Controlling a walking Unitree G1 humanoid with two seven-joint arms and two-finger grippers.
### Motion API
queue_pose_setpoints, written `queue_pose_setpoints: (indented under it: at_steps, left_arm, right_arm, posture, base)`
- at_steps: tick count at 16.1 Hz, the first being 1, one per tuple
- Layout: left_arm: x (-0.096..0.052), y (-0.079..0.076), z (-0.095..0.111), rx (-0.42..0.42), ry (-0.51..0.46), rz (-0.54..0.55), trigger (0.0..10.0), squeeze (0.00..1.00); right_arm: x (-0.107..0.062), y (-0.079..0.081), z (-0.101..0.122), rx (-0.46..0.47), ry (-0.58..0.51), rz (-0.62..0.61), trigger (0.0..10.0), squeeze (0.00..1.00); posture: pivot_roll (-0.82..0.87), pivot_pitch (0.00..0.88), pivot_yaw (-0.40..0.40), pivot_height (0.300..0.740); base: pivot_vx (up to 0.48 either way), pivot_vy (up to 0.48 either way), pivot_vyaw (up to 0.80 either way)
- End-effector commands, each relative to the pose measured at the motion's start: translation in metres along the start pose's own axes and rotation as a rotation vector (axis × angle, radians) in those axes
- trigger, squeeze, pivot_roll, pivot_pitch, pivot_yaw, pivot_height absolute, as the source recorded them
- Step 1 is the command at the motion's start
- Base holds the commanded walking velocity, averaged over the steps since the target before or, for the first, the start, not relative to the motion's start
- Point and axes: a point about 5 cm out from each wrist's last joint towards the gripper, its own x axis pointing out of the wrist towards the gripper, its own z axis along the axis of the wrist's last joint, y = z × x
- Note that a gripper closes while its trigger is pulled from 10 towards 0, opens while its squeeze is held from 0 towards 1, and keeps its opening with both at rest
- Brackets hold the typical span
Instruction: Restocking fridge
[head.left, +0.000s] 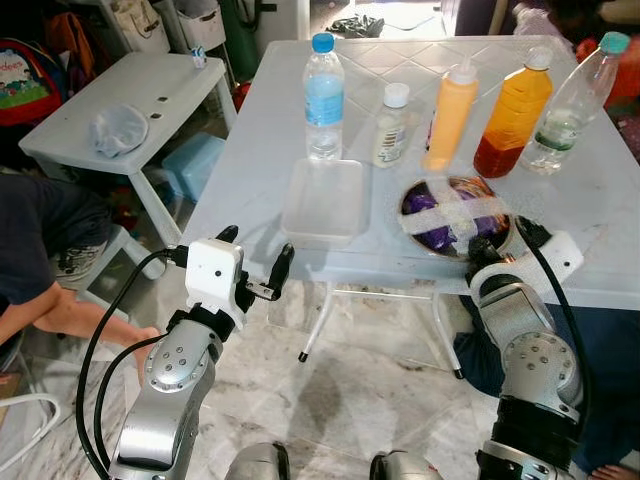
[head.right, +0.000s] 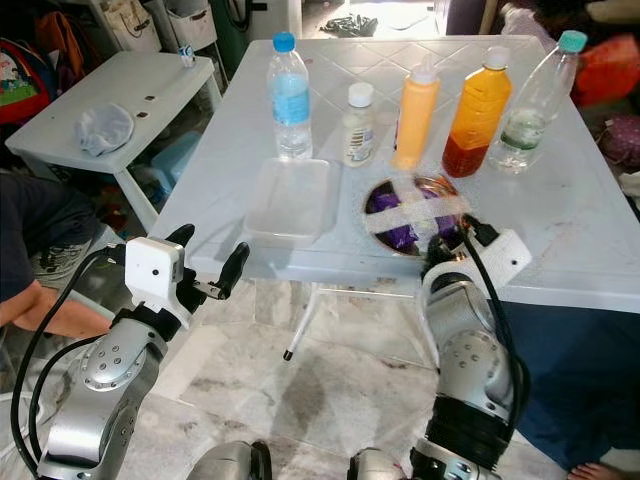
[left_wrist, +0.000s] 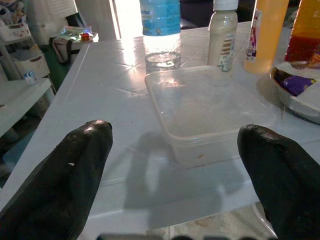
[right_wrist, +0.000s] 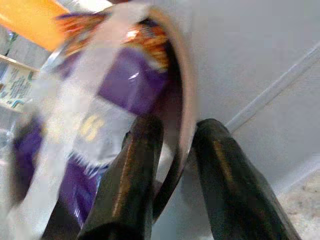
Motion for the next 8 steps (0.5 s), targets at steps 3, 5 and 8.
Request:
queue_pose_setpoints:
  at_steps: [3,5,8]
  left_arm:
    - [0.001,0.001,0.0,0.014,0.008,-0.001,10.0,0.0]
    - [0.001,0.001,0.0,0.014,0.007,-0.001,10.0,0.0]
    - [0.002,0.002,0.0,0.016,0.004,0.002,10.0,0.0]
  right_arm:
    - [0.003,-0.015,-0.002,0.032,0.018,-0.096,0.0,0.0]
    - [0.005,-0.019,0.009,0.043,-0.024,-0.12,0.0,0.0]
    - [0.009,-0.021,0.025,0.05,-0.078,-0.145,0.0,0.0]
  posture:
    - [0.06,0.102,0.089,0.74]
    - [0.06,0.102,0.09,0.74]
    - [0.06,0.102,0.091,0.74]
  base:
    - [0.0,0.0,0.0]
    - [0.0,0.0,0.0]
    - [0.0,0.0,0.0]
